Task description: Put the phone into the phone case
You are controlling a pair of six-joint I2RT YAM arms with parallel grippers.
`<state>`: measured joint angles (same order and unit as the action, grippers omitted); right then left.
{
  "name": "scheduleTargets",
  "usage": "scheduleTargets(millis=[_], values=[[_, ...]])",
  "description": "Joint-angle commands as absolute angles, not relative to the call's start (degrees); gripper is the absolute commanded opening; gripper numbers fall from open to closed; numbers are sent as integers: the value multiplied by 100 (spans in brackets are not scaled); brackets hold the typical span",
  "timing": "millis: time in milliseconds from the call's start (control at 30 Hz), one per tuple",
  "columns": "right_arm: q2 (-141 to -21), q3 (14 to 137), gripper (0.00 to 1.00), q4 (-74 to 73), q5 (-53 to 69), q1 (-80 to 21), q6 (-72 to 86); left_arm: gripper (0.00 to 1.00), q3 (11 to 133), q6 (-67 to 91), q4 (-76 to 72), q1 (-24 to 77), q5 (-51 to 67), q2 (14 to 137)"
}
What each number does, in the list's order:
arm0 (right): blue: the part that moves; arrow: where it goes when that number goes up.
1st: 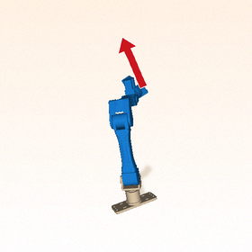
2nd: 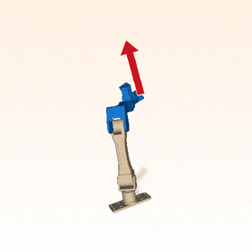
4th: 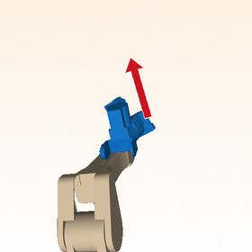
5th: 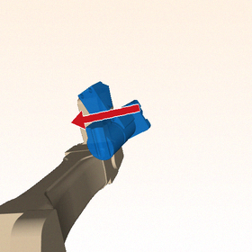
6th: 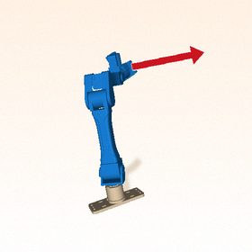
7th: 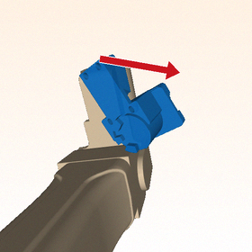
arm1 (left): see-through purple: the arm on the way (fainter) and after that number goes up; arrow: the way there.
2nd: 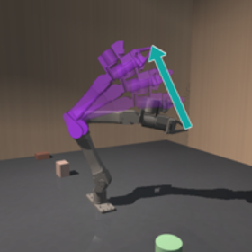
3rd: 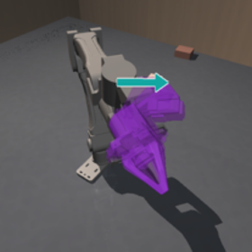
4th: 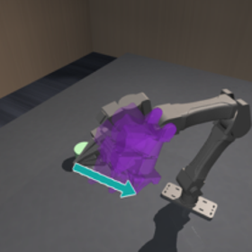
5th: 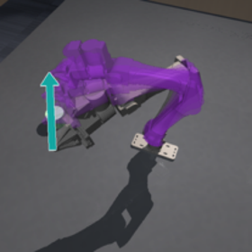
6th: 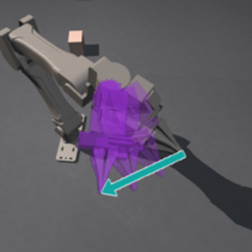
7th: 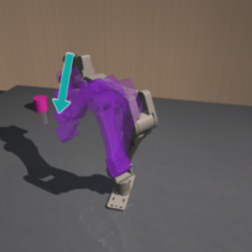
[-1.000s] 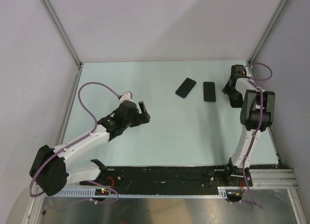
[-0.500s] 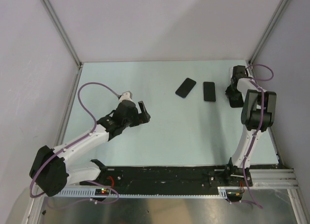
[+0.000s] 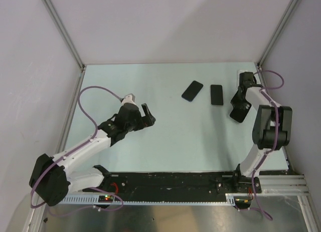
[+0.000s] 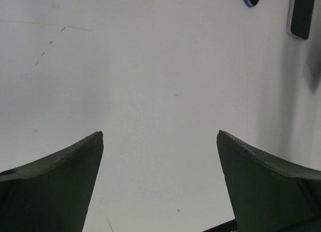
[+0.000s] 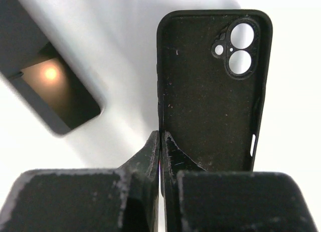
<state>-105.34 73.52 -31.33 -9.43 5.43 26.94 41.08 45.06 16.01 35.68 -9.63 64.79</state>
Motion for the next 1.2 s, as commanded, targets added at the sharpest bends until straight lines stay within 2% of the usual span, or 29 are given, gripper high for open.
scheduleTargets(millis=[0,100,233,467,667,733,767,833,900,1000,1167], values=[[-9339,7178,0,-3346,-1041,-112,2747,98,4178,4696,1521,3482,-876,6134],[-8862,7128,0,-3460,-1160,-964,2703,98,4048,4846,1559,3364,-888,5948],[-8800,7150,0,-3261,-992,-2363,2758,98,3721,5143,1622,2992,-931,5682],[-9899,7658,0,-3116,-1225,-4362,3016,98,3244,5283,1656,2407,-1089,5351],[-10966,8483,0,-3461,-1721,-5326,2985,98,3003,5323,1657,2283,-1176,5296],[-11060,8515,17,-3396,-1650,-5427,2919,98,2961,5321,1658,2261,-1182,5303],[-11041,8472,37,-3342,-1598,-5456,2888,98,2953,5315,1655,2255,-1188,5315],[-10892,8358,67,-3198,-1538,-5466,2805,98,2951,5306,1653,2236,-1185,5339],[-10635,8262,83,-3120,-1549,-5394,2734,98,2957,5293,1650,2227,-1182,5371],[-10280,8163,90,-3089,-1590,-5072,2649,98,2996,5238,1644,2227,-1144,5393],[-9913,8037,94,-3000,-1686,-3717,2396,98,3042,5168,1643,2224,-1017,5331]])
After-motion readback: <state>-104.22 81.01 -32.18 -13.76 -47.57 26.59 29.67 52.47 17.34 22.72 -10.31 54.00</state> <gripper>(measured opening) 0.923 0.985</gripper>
